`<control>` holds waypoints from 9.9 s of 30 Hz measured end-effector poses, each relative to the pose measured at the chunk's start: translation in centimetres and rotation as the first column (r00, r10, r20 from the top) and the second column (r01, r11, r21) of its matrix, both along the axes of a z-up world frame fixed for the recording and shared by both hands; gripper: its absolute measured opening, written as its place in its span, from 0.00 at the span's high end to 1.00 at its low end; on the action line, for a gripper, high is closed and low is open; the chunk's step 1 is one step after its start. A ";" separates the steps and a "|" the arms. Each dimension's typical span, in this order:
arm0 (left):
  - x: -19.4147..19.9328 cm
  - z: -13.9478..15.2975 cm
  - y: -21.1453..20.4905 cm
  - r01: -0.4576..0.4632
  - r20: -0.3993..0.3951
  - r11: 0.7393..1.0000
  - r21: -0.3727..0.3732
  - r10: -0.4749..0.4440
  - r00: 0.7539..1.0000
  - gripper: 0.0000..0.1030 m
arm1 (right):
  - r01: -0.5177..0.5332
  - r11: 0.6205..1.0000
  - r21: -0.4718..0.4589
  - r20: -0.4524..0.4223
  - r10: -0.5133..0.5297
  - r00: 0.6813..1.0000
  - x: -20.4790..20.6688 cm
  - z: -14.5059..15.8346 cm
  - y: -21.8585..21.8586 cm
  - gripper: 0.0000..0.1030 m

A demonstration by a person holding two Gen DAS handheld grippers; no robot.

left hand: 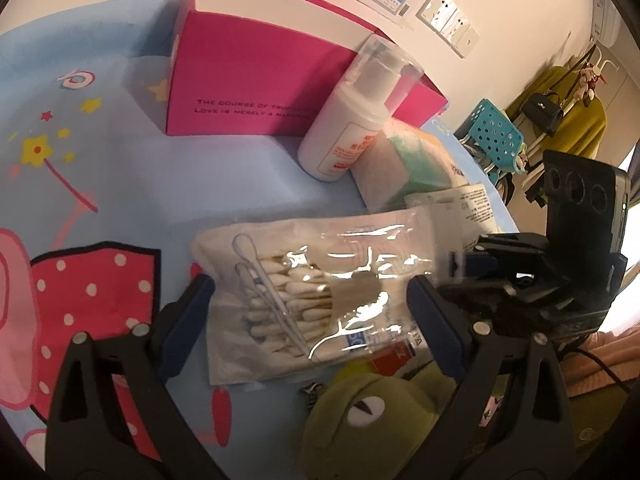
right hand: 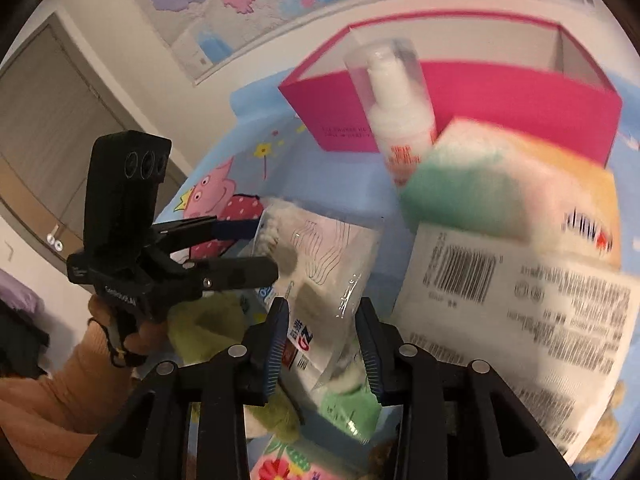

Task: Organize soft objects
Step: 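Grasp the clear cotton-swab pack with the right gripper, then lift the swab pack over the pink box and open the right gripper, then grasp the white barcoded paper package with the right gripper, then carry the package over the pink box and release it inside, then grasp the green plush toy with the right gripper, then lift the green plush into the pink box and open the right gripper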

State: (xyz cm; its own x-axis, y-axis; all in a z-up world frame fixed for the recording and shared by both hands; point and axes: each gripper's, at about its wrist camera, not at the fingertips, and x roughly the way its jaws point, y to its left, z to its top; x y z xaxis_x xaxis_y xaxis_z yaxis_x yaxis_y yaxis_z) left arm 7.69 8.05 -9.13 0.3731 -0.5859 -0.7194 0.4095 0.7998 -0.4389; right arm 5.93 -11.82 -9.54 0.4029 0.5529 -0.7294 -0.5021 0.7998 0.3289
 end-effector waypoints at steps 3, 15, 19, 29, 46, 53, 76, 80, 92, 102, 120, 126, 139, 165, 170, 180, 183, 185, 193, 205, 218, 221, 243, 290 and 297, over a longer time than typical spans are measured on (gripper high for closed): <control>-0.1 0.1 0.8 -0.012 -0.011 0.999 -0.037 0.012 1.000 0.06 | -0.004 1.000 -0.019 0.059 0.005 0.998 -0.3 0.6 0.0 0.87; -1.1 7.0 -0.1 -0.028 0.132 0.998 -0.063 0.036 0.991 0.06 | -0.010 1.000 0.015 0.187 0.007 0.982 -0.3 5.5 -1.9 0.89; -0.5 11.3 -0.7 -0.051 0.213 0.998 -0.022 0.054 0.976 0.06 | -0.021 0.998 0.054 0.245 0.007 0.969 0.5 8.8 -2.5 0.89; 6.5 17.7 -2.0 -0.134 0.294 0.988 0.073 0.107 0.950 0.06 | -0.019 0.987 0.159 0.314 -0.033 0.949 7.5 14.1 -3.0 0.89; 15.4 10.2 -3.4 -0.172 0.048 0.965 0.196 0.166 0.985 0.06 | 0.053 0.980 0.193 0.026 -0.059 0.998 17.7 8.0 -4.5 0.88; 15.3 10.0 -3.4 -0.190 0.048 0.959 0.211 0.184 0.982 0.06 | 0.109 0.989 0.096 -0.152 -0.094 0.984 21.2 3.8 -3.5 0.75; 2.3 14.1 -4.4 -0.101 0.276 0.990 0.099 0.070 0.959 0.06 | 0.043 0.980 0.194 0.103 -0.064 0.993 7.0 10.4 -10.3 0.57; 0.0 13.3 -5.4 -0.071 0.281 0.991 0.110 0.038 0.959 0.06 | 0.048 0.982 0.183 0.095 -0.066 0.993 4.2 10.1 -11.3 0.57; -5.1 10.1 -7.1 0.014 0.211 0.996 0.085 -0.032 0.977 0.06 | 0.099 0.987 0.125 0.000 -0.099 0.995 -1.6 5.3 -13.9 0.51; -3.2 6.2 -10.0 0.085 0.047 0.994 0.071 -0.088 0.995 0.06 | 0.160 0.979 0.126 -0.093 -0.149 0.985 -0.7 1.4 -14.6 0.51; 0.0 1.8 -13.5 0.173 -0.184 0.984 0.053 -0.161 0.970 0.09 | 0.152 0.978 0.145 -0.062 -0.145 0.988 -0.5 0.8 -14.4 0.72; 0.0 1.9 -13.3 0.153 -0.186 0.988 0.035 -0.144 0.972 0.24 | 0.147 0.979 0.142 -0.050 -0.141 0.989 -0.6 1.0 -14.4 0.73; -0.7 8.4 -13.5 0.132 -0.047 0.991 0.025 -0.131 0.990 0.25 | 0.101 0.978 0.185 0.064 -0.114 0.991 -1.1 5.6 -14.4 0.76; 15.3 11.8 -13.8 -0.034 -0.036 0.986 0.163 0.040 0.999 0.25 | 0.160 0.967 0.198 0.080 -0.179 0.981 14.1 9.4 -13.5 0.76; 16.6 9.9 -14.2 -0.031 -0.092 0.982 0.185 0.048 0.995 0.25 | 0.201 0.966 0.162 0.028 -0.208 0.978 15.5 8.1 -13.7 0.75; 15.9 10.9 -13.3 -0.057 -0.017 0.980 0.189 0.061 0.998 0.25 | 0.261 0.960 0.103 0.086 -0.270 0.959 13.8 9.0 -14.1 0.69; 14.0 12.4 -12.6 -0.054 0.052 0.984 0.168 0.046 0.998 0.25 | 0.232 0.965 0.123 0.108 -0.245 0.963 12.1 9.5 -14.3 0.68; 12.1 13.6 -11.9 -0.057 0.107 0.986 0.159 0.040 0.993 0.25 | 0.208 0.968 0.139 0.123 -0.226 0.966 10.9 9.9 -14.3 0.66; 4.8 15.3 -8.6 -0.047 0.227 0.993 0.111 0.021 0.974 0.25 | 0.044 0.978 0.204 0.130 -0.072 0.989 4.4 10.3 -12.8 0.57; -2.3 10.2 -2.3 -0.172 0.173 0.976 0.134 0.148 0.974 0.25 | -0.219 0.965 0.147 0.032 0.216 0.976 -3.2 5.3 -5.3 0.49; -6.0 5.4 2.3 -0.261 0.054 0.963 0.073 0.257 0.965 0.25 | -0.286 0.955 0.080 -0.023 0.289 0.957 -4.9 1.0 0.8 0.50; -6.4 5.2 2.8 -0.268 0.048 0.962 0.059 0.265 0.963 0.25 | -0.275 0.959 0.073 -0.017 0.276 0.961 -4.4 1.1 1.1 0.70; -7.0 4.9 2.1 -0.178 0.054 0.984 -0.004 0.178 0.983 0.25 | -0.165 0.964 0.210 -0.002 0.169 0.986 2.4 3.4 -0.4 0.79; 9.0 15.1 -1.1 -0.215 0.197 0.975 0.057 0.200 0.960 0.24 | -0.084 0.970 0.227 0.183 0.042 0.982 15.6 13.5 -1.6 0.78; 12.1 12.1 -1.5 -0.230 0.115 0.971 0.062 0.222 0.968 0.24 | -0.032 0.973 0.227 0.098 0.010 0.995 19.5 10.3 -1.9 0.77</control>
State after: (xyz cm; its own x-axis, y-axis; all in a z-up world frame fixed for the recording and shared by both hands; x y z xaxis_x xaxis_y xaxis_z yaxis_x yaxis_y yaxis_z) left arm 19.82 6.50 2.95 0.5665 -0.4241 -0.7066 0.2552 0.9055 -0.3389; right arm 25.42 -13.70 0.81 0.4513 0.7094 -0.5413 -0.5560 0.6980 0.4512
